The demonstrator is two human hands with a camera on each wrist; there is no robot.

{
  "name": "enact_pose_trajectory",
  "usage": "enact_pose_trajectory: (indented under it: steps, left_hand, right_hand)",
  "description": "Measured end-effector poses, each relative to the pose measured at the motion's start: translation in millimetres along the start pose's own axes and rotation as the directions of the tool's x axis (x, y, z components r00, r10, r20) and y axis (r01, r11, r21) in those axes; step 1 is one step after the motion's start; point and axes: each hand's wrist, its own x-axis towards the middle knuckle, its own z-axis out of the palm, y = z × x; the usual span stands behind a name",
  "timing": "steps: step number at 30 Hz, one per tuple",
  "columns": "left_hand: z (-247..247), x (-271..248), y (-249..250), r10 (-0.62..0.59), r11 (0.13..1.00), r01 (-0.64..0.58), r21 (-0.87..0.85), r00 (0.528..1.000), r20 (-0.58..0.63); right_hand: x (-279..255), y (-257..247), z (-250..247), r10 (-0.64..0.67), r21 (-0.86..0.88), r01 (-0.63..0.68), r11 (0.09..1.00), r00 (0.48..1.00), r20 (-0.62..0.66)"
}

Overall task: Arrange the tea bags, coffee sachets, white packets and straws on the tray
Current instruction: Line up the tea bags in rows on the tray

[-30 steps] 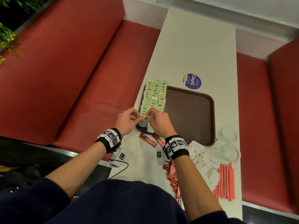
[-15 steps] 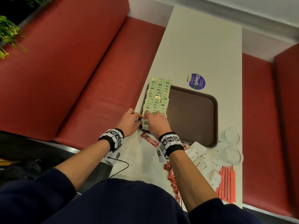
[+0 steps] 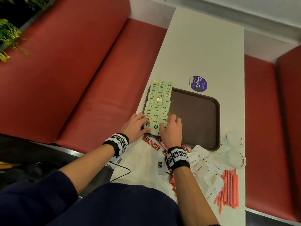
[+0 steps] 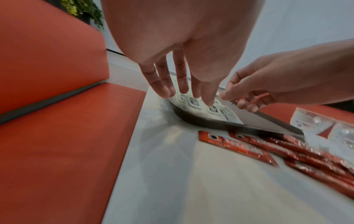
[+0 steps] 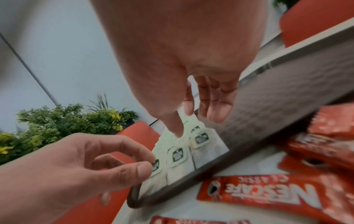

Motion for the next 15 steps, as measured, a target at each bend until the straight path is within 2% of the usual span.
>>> enact_pose_trajectory:
  steps: [3, 6, 9, 15]
  left_hand:
    - [4, 2, 2, 0.05, 0.994, -0.049, 0.099, 0.999, -0.002]
    - [5, 4, 2, 0.038, 0.989, -0.033, 0.143, 0.999, -0.028]
    - [5, 5, 0, 0.019, 0.988, -0.015, 0.152, 1.0, -0.022]
    - [4, 4, 1, -0.001, 0.994, 0.004, 0.105, 1.0, -0.021]
  right_hand:
    - [-6, 10, 4, 0.079, 0.023, -0.081, 0.996, 0.994, 0.077]
    - [-10, 10, 9, 0.082, 0.064, -0.091, 0.994, 0.989, 0.125]
    - [-10, 11, 9, 0.057, 0.096, -0.069, 0.993, 0.991, 0.117]
    - [-9, 25, 5, 0.11, 0.176, -0.121, 0.977, 0.992, 0.067]
